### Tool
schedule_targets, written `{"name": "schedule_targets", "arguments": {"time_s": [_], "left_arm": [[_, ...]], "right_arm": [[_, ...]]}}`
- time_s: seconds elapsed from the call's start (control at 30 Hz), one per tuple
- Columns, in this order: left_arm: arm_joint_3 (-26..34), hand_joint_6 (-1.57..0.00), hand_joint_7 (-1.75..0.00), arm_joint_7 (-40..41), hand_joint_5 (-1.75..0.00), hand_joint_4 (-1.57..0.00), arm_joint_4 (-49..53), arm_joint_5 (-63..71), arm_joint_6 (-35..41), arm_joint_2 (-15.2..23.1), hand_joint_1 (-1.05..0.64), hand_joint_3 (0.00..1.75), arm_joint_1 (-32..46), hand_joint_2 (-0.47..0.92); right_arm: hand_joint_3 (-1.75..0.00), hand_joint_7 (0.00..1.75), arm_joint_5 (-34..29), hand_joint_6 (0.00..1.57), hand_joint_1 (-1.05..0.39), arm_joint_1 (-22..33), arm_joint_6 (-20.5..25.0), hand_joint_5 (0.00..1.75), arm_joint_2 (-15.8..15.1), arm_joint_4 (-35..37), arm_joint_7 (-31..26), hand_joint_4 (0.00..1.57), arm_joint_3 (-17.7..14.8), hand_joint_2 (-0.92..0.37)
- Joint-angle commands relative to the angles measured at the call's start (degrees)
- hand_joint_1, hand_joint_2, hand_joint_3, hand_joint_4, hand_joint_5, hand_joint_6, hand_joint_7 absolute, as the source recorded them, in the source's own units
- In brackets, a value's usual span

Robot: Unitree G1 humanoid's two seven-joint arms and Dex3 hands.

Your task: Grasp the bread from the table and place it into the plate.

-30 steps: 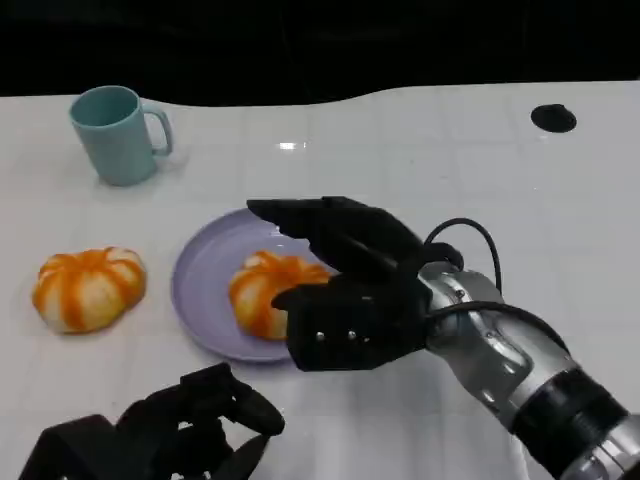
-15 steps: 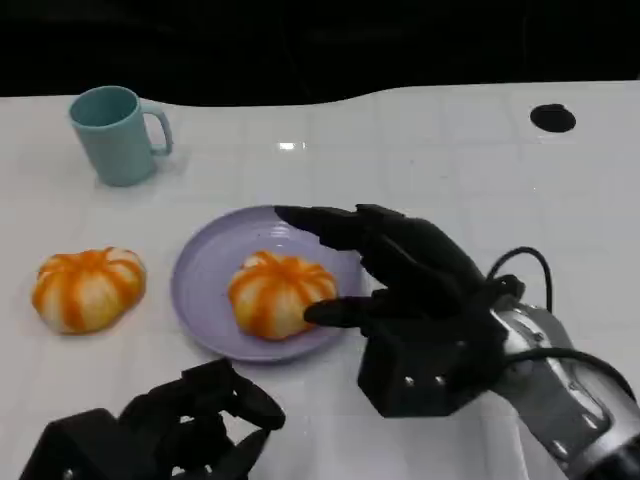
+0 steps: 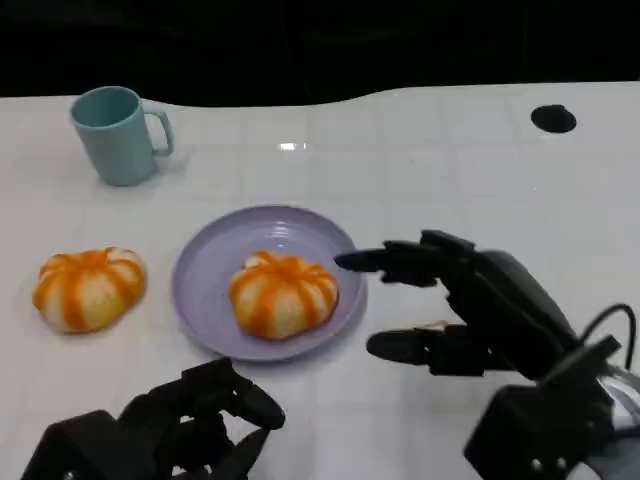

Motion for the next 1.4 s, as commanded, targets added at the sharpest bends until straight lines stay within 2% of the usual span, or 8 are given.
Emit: {"name": "schedule_targets", "arguments": {"time_s": [0.03, 0.27, 0.37, 0.43, 0.53, 0.63, 1.0, 1.4], "left_arm": [[0.3, -0.60, -1.35, 0.1, -1.75, -0.68, -0.2, 0.0, -0.1, 0.5, -0.25, 0.76, 0.2, 0.77], [0.3, -0.60, -1.32, 0.1, -1.75, -0.66, -0.5, 0.1, 0.6, 0.8, -0.27, 0.72, 0.2, 0.77], [0.3, -0.61, -1.32, 0.1, -1.75, -0.67, -0.5, -0.1, 0.6, 0.7, -0.27, 0.70, 0.1, 0.78], [0.3, -0.61, -1.31, 0.2, -1.75, -0.68, -0.5, 0.0, 0.7, 0.7, -0.27, 0.69, 0.1, 0.78], [0.4, -0.61, -1.31, 0.0, -1.75, -0.69, -0.6, -0.1, 0.9, 0.8, -0.28, 0.68, 0.0, 0.79], [0.5, -0.61, -1.30, 0.0, -1.75, -0.69, -0.7, -0.3, 1.3, 0.9, -0.29, 0.67, -0.1, 0.79], [0.7, -0.62, -1.31, -0.1, -1.75, -0.67, -1.1, -0.2, 1.8, 1.2, -0.28, 0.67, -0.4, 0.79], [0.8, -0.62, -1.30, -0.2, -1.75, -0.67, -0.5, 0.0, 1.1, 1.4, -0.27, 0.66, -0.7, 0.80]], "right_arm": [[-0.08, 0.81, 2.8, 0.59, -0.38, 4.4, -1.5, 1.35, -2.8, -4.4, 0.8, 0.51, -3.3, -0.92], [-0.16, 0.98, 5.8, 0.68, -0.24, 10.1, -3.4, 1.35, -5.2, -7.7, 2.1, 0.64, -6.8, -0.84], [-0.90, 1.09, 6.4, 0.72, -0.19, 12.0, -4.0, 1.45, -6.3, -8.3, 2.5, 0.68, -8.5, -0.47], [-1.10, 1.10, 6.8, 0.76, -0.16, 13.2, -3.7, 1.52, -6.8, -9.0, 3.0, 0.71, -9.4, -0.38], [-1.28, 1.13, 8.5, 0.83, -0.06, 16.5, -2.8, 1.68, -7.4, -11.3, 4.3, 0.76, -10.8, -0.34], [-1.39, 1.19, 8.9, 0.87, -0.01, 19.2, -3.0, 1.74, -7.8, -12.7, 5.0, 0.82, -11.9, -0.30], [-1.55, 1.42, 5.3, 0.86, -0.02, 22.7, -6.3, 1.75, -6.7, -10.6, 1.3, 0.95, -13.5, -0.20], [-1.49, 1.49, -0.2, 0.81, -0.06, 22.0, -7.2, 1.75, -5.7, -5.2, -3.8, 0.92, -13.0, -0.20]]}}
